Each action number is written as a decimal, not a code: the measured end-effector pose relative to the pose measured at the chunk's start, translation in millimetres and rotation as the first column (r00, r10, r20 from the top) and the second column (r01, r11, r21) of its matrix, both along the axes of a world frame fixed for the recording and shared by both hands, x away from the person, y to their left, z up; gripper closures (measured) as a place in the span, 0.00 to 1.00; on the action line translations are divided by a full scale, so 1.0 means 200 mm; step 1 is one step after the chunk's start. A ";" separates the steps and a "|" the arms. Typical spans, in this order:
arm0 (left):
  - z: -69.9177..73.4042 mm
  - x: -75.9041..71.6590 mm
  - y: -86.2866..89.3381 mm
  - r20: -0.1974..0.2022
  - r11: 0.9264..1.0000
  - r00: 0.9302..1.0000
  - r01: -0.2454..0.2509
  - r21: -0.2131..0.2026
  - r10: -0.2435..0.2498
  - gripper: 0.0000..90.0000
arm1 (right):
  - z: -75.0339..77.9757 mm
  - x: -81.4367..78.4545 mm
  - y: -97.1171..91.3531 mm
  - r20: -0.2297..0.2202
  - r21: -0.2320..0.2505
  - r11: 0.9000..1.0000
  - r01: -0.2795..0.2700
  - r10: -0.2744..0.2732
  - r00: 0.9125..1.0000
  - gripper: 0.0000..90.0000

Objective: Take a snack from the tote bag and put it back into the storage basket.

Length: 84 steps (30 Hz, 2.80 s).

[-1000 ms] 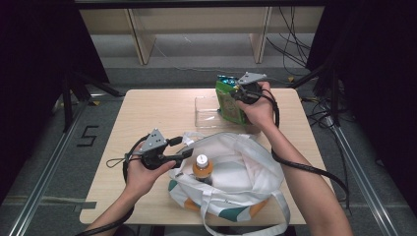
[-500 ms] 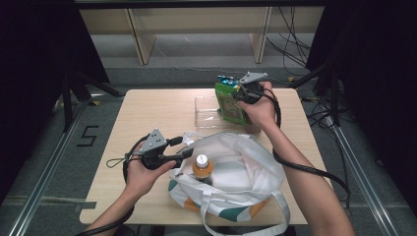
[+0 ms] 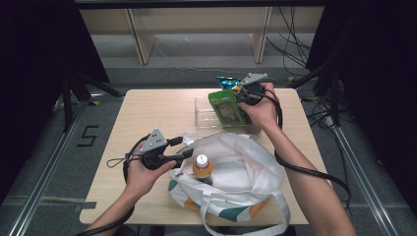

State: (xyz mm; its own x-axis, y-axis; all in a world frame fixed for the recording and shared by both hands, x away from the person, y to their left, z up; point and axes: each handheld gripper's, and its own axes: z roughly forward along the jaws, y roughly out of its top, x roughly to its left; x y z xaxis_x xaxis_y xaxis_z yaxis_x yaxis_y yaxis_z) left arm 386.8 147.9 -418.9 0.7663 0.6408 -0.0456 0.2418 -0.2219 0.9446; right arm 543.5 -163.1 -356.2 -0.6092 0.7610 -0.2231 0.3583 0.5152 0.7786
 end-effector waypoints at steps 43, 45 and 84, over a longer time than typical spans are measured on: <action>0.01 0.00 0.01 0.005 1.000 1.000 0.000 -0.011 0.000 0.43 | 0.05 0.09 0.03 -0.025 0.075 0.997 -0.006 0.008 1.000 0.82; 0.01 0.00 0.01 0.005 1.000 1.000 0.003 -0.012 -0.003 0.43 | 0.05 0.08 0.04 -0.044 0.092 0.996 0.008 -0.004 0.999 0.82; 0.01 0.00 0.00 0.002 1.000 1.000 0.002 -0.014 -0.002 0.43 | 0.05 0.01 0.01 -0.073 -0.055 0.998 0.037 -0.041 0.996 1.00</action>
State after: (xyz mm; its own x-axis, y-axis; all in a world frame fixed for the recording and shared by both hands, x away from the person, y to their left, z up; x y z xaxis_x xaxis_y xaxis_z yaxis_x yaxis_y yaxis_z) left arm 386.2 148.5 -417.3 0.7675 0.6388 -0.0529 0.2394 -0.2091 0.9481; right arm 546.4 -161.7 -346.1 -0.5959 0.7725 -0.2196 0.4345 0.5401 0.7208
